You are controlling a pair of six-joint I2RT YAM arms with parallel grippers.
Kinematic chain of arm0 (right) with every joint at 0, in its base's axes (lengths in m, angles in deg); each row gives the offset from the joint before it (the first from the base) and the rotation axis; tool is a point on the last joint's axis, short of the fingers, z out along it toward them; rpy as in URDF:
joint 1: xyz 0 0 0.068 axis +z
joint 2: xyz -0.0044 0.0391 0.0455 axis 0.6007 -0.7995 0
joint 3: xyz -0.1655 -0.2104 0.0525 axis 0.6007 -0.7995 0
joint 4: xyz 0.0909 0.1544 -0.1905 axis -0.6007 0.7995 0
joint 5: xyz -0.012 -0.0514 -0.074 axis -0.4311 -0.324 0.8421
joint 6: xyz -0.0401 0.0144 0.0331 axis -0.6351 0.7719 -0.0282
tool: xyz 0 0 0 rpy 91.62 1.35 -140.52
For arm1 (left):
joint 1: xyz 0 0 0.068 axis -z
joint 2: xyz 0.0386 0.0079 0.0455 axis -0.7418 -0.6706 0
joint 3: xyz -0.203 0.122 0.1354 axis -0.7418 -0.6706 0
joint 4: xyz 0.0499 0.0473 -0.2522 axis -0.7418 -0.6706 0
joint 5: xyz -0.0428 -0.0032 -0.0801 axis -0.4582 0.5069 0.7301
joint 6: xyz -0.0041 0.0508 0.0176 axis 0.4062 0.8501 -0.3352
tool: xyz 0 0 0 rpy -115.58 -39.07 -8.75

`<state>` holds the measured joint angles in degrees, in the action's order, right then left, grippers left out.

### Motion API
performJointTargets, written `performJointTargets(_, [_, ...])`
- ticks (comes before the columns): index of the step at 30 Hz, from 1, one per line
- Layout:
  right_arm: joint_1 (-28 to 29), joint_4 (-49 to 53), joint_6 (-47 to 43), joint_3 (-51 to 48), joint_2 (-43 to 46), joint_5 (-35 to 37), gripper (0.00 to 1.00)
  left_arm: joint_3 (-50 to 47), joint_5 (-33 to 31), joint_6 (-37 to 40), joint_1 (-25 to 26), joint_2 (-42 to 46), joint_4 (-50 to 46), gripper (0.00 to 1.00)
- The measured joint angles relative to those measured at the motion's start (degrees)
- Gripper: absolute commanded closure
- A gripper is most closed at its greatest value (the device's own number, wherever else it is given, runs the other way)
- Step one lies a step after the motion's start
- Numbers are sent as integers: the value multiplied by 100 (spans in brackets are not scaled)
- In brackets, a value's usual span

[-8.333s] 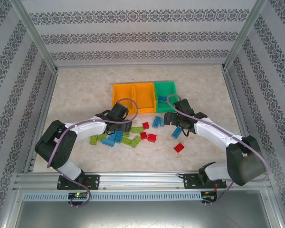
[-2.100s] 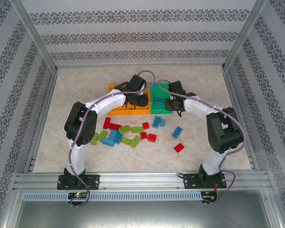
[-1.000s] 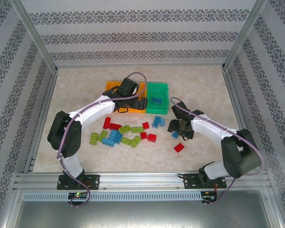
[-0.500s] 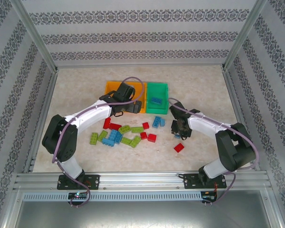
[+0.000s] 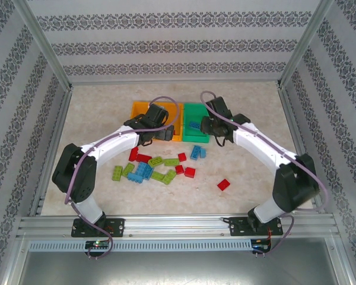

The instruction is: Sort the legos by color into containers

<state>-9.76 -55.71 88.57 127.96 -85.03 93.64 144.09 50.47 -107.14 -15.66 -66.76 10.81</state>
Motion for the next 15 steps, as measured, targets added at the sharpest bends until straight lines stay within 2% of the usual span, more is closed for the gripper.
performJointTargets(8, [-44, 216, -356, 1235, -1561, 66, 61, -487, 101, -107, -4, 142, -35, 1])
performJointTargets(12, [-98, 313, -437, 1364, -1757, 92, 51, -699, -92, -264, -4, 330, -157, 1])
performJointTargets(15, [-120, 361, -472, 1375, -1777, 111, 48, -903, -212, -363, -4, 557, -251, 1])
